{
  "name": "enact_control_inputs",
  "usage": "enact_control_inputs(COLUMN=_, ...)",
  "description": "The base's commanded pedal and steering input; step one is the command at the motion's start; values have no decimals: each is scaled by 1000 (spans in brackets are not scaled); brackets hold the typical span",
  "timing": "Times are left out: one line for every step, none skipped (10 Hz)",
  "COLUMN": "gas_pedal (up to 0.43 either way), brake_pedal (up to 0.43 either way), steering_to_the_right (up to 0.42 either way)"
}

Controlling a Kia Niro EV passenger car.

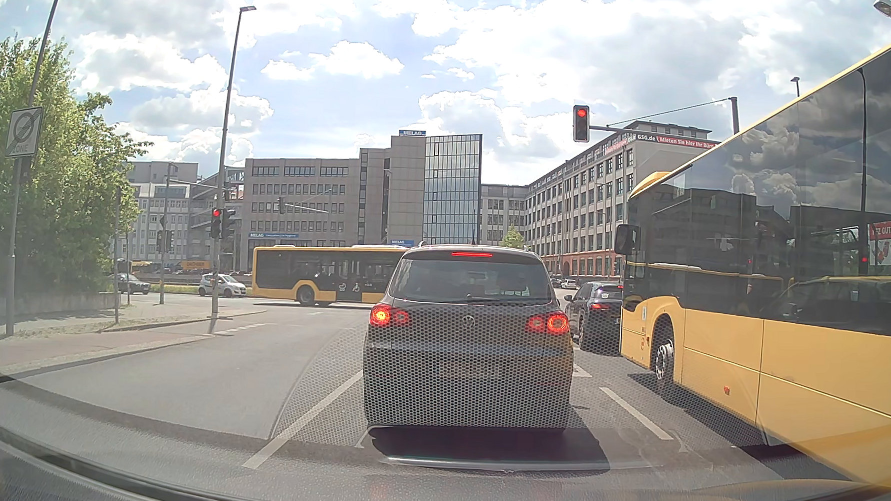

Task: Follow the waypoints while adhering to traffic rules and regulations

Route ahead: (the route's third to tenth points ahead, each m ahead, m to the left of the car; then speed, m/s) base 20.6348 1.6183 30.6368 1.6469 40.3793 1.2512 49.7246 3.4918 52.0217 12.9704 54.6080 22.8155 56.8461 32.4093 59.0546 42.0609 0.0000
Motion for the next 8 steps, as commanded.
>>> enact_control_inputs(gas_pedal=0, brake_pedal=378, steering_to_the_right=-1)
enact_control_inputs(gas_pedal=0, brake_pedal=378, steering_to_the_right=-1)
enact_control_inputs(gas_pedal=0, brake_pedal=378, steering_to_the_right=-1)
enact_control_inputs(gas_pedal=0, brake_pedal=384, steering_to_the_right=-1)
enact_control_inputs(gas_pedal=0, brake_pedal=378, steering_to_the_right=-1)
enact_control_inputs(gas_pedal=0, brake_pedal=384, steering_to_the_right=-1)
enact_control_inputs(gas_pedal=0, brake_pedal=384, steering_to_the_right=-1)
enact_control_inputs(gas_pedal=0, brake_pedal=378, steering_to_the_right=-1)
